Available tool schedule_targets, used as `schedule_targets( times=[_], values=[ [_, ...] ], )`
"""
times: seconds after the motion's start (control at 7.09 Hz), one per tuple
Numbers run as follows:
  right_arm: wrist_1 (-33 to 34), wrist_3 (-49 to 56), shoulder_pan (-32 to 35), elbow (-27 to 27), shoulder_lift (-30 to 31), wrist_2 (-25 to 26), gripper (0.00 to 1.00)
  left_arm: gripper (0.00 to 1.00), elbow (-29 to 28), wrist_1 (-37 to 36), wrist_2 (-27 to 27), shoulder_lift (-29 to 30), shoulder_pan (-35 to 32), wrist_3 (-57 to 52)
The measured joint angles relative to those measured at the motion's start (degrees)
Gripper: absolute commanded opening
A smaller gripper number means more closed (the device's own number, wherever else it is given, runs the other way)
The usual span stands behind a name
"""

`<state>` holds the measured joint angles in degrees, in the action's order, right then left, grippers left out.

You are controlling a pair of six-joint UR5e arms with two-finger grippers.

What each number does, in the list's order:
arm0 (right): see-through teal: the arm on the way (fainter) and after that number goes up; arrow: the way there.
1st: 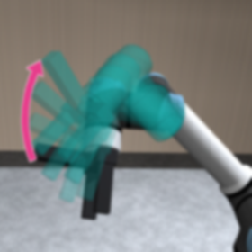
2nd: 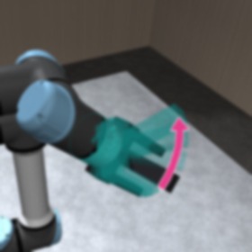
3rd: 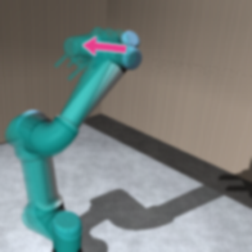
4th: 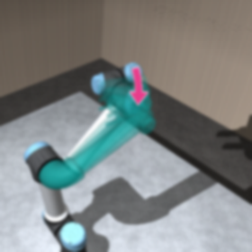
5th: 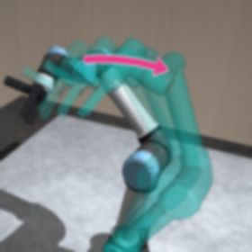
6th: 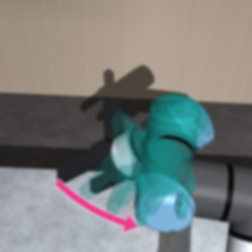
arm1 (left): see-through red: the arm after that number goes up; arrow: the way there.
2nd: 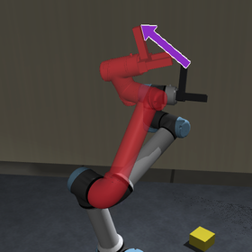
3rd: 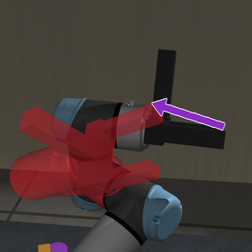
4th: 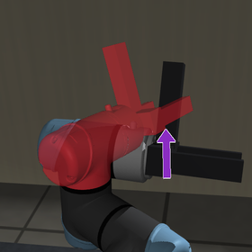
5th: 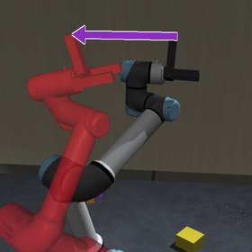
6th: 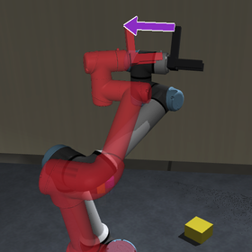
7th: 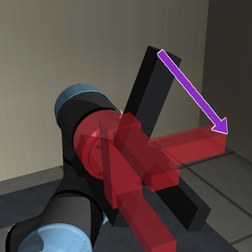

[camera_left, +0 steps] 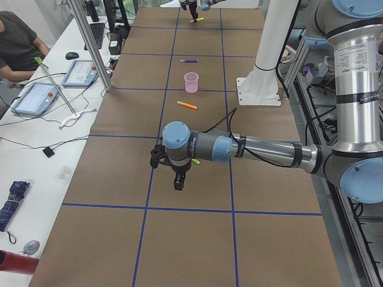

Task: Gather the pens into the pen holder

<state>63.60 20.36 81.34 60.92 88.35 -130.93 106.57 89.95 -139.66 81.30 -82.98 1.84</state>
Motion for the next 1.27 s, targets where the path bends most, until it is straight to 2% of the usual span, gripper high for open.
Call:
schedule_targets(
  times=[0.56,0.85,1.27],
  values=[
    [5.14,-0.04,2.43,3.54,-1.68,-1.77,0.00,1.00,0.21,0.04,-1.34,0.00,0.00,0.08],
    [7.16,-2.53,3.26,7.19,-1.02,-4.87,0.00,1.00,0.26,0.67,-1.53,0.23,-0.05,0.09],
    [7.64,-23.13,3.00,23.48,1.99,-7.28,0.00,1.00,-0.18,6.66,-4.62,1.03,1.10,0.99]
  ],
)
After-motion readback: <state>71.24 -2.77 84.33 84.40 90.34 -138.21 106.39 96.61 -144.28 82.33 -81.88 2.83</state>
